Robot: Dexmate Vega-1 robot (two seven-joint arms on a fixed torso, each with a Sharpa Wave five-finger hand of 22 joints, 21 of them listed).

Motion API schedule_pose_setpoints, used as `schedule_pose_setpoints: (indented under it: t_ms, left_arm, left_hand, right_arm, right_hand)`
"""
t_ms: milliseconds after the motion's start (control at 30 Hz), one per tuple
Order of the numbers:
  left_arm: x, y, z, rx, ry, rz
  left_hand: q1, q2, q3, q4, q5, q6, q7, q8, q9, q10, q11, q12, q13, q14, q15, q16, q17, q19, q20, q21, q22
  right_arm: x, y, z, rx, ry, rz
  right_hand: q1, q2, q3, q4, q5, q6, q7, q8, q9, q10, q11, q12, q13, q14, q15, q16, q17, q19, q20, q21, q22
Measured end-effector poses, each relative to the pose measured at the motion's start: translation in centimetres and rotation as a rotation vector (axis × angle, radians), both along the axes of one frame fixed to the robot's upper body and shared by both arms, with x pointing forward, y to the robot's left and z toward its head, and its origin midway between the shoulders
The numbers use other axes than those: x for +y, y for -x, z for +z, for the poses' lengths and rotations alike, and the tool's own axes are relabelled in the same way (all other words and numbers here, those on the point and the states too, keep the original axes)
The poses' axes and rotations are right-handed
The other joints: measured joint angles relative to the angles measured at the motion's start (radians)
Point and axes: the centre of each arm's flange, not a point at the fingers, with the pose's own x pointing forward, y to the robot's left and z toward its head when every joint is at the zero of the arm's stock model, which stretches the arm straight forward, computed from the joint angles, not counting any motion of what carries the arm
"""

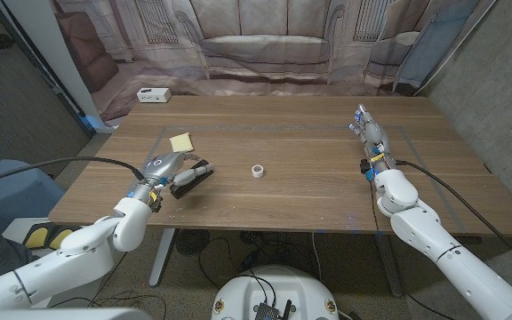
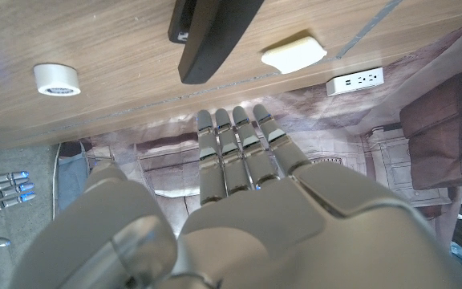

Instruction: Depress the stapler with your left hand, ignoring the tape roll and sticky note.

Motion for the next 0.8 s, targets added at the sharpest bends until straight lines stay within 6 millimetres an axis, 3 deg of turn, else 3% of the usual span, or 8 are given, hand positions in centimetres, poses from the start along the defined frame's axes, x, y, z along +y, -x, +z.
schedule_pose_setpoints:
  t_ms: [800]
  left_arm:
    - [-0.1, 1.4, 1.1, -0.172, 0.086, -0.064]
  left_hand:
    - [0.016, 0.005, 0.004, -0.010, 0.000, -0.005, 0.013, -0.004, 0.000, -0.004, 0.004, -0.006, 0.000, 0.000, 0.000, -0.004, 0.000, 0.000, 0.000, -0.006, 0.000]
  right_arm:
    - [-0.4, -0.1, 0.0, -0.006, -0.008, -0.001]
  right_hand:
    - [-0.007, 0.007, 0.000, 0.000, 0.000, 0.024, 0.002, 0.004, 0.000, 0.000, 0.000, 0.000, 0.000, 0.000, 0.000, 0.000, 0.000, 0.000, 0.000, 0.000, 0.000]
